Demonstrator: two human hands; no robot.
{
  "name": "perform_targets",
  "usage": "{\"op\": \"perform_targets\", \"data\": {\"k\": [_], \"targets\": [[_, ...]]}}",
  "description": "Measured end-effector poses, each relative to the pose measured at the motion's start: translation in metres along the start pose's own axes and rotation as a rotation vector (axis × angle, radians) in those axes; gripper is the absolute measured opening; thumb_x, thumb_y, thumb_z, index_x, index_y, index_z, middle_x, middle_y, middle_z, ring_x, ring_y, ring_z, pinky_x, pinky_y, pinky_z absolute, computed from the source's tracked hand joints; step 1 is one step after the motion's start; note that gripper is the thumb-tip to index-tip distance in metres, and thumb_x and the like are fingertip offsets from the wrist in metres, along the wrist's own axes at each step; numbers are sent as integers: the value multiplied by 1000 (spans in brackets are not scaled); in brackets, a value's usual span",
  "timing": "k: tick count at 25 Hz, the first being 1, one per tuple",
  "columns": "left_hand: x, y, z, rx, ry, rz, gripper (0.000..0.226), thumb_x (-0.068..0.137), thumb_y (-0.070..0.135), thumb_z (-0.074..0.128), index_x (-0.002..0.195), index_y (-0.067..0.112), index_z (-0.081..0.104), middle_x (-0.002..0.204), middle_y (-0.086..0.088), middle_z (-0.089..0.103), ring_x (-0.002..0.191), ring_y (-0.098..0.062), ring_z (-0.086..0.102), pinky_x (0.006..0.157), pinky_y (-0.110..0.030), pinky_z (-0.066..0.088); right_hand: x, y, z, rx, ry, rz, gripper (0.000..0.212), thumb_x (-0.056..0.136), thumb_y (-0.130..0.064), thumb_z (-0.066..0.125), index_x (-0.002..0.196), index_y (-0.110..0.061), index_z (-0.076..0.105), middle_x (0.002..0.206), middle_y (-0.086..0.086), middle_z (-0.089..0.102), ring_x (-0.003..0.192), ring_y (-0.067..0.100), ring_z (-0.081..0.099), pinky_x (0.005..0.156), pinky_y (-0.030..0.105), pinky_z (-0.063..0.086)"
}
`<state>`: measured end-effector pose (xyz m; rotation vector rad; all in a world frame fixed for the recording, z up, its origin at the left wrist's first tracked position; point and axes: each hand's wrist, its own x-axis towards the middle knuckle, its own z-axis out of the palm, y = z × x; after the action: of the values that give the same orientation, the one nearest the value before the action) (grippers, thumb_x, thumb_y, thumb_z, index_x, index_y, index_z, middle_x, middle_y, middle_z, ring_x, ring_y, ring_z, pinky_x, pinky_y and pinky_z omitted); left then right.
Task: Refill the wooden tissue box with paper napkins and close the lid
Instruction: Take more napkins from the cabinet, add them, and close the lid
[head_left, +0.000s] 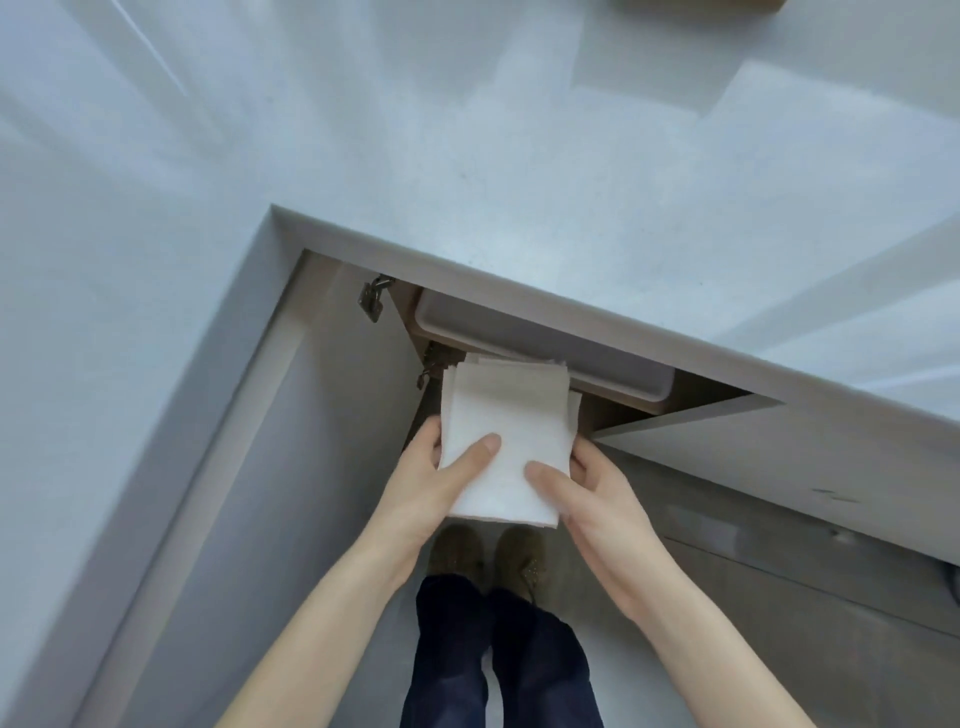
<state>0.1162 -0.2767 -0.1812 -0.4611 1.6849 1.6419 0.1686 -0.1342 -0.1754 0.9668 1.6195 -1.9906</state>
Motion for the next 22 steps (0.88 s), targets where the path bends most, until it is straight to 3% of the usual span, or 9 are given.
{"op": "perform_targets", "data": {"k": [3, 7, 10, 15, 19, 22], "targets": [[-25, 11, 0, -16, -56, 38, 44, 74, 31, 67, 113, 18, 53, 110, 0, 68, 98, -15, 67, 81, -27, 56, -26, -16, -2, -87, -13, -43, 25, 89, -14, 58, 110, -26, 55, 113, -5, 68, 100, 12, 68, 88, 28, 56], [-54, 35, 1, -38, -86, 73, 63, 63, 40, 72, 119, 18, 53, 112, 0, 68, 98, -16, 68, 77, -27, 58, -58, -40, 1, -108, -9, -82, 27, 89, -15, 58, 115, -22, 56, 114, -4, 69, 102, 13, 67, 93, 35, 53], [-70, 59, -1, -42, -93, 110, 62, 65, 42, 76, 117, 16, 53, 112, -2, 69, 96, -17, 69, 72, -26, 59, -79, -60, 8, -96, 2, -141, 37, 77, -25, 58, 114, -23, 57, 113, -6, 69, 103, 13, 67, 93, 36, 53], [-85, 95, -3, -80, -115, 182, 61, 67, 46, 75, 118, 20, 54, 111, 1, 69, 98, -17, 68, 80, -33, 58, -105, -90, 18, -156, 13, -198, 43, 72, -29, 55, 114, -25, 57, 112, -7, 69, 103, 12, 66, 91, 36, 55], [-94, 111, 3, -99, -134, 220, 52, 68, 38, 76, 113, 20, 57, 107, 0, 72, 96, -19, 69, 79, -35, 57, -123, -109, 15, -167, 24, -243, 39, 72, -29, 55, 111, -25, 60, 107, -9, 72, 99, 7, 67, 85, 25, 53], [-100, 124, 11, -133, -135, 260, 49, 68, 36, 76, 110, 20, 58, 107, -1, 71, 97, -20, 69, 80, -36, 56, -131, -117, 14, -107, 63, -272, 48, 69, -42, 62, 114, -24, 59, 111, -8, 70, 103, 9, 66, 91, 29, 52]]}}
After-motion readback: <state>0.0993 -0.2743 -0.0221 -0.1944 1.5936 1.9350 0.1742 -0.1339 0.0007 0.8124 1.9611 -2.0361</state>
